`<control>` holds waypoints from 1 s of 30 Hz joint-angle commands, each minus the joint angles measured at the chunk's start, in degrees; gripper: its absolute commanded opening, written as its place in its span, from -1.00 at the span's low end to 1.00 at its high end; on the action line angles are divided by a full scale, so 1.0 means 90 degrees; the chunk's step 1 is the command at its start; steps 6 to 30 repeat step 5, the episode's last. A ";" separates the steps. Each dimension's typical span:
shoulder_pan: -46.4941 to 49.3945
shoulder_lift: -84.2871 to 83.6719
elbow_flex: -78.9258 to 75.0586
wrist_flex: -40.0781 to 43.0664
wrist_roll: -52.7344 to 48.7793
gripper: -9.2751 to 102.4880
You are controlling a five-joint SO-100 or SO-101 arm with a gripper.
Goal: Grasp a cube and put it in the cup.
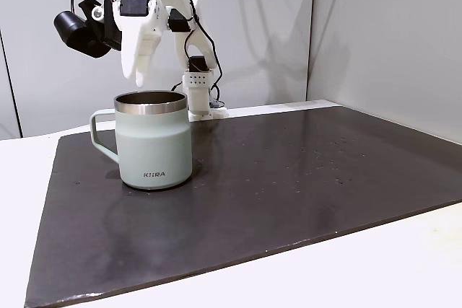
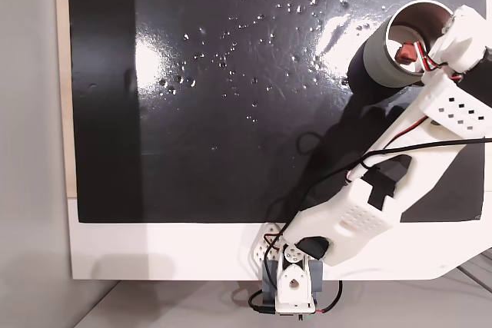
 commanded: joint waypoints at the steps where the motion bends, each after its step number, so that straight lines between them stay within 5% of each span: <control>1: -0.0059 0.0586 -0.0410 0.0059 -0.0010 -0.41; 30: -0.0059 0.0596 -0.0410 0.0059 -0.0020 -0.41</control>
